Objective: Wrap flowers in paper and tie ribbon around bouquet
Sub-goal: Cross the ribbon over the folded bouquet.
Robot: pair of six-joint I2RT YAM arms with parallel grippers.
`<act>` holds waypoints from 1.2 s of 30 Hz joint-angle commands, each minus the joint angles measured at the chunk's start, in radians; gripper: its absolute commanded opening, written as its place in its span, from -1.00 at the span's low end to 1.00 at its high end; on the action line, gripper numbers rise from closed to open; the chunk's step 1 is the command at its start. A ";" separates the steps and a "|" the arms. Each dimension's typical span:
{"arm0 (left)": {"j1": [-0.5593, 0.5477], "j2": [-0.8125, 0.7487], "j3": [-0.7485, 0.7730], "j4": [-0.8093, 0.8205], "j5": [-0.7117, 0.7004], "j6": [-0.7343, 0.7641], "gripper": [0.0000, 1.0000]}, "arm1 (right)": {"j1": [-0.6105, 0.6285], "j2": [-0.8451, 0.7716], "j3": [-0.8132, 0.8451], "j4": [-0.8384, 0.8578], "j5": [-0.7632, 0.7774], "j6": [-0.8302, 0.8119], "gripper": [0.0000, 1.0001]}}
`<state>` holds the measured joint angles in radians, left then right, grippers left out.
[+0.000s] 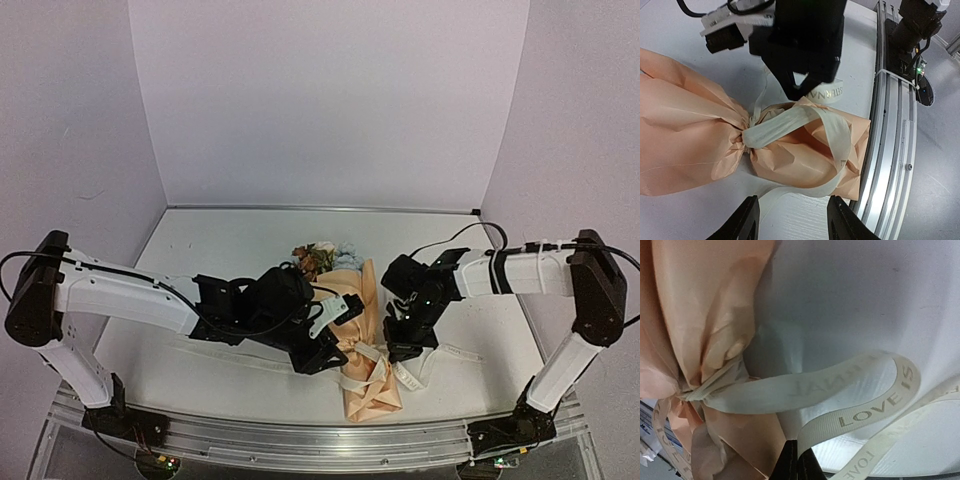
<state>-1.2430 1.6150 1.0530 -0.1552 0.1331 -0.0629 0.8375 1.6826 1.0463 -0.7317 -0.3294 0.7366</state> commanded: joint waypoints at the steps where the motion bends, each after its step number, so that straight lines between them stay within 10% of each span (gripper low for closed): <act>1: 0.006 -0.114 -0.051 0.014 -0.024 -0.027 -0.04 | 0.067 0.082 0.087 0.119 0.065 0.087 -1.00; 36: -0.036 0.001 -0.093 -0.025 0.162 0.034 -0.13 | 0.053 0.013 0.084 0.038 0.098 0.030 -1.00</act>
<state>-1.2718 1.5832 0.9348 -0.2141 0.2697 -0.0317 0.8970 1.7264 1.1378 -0.6754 -0.2581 0.7776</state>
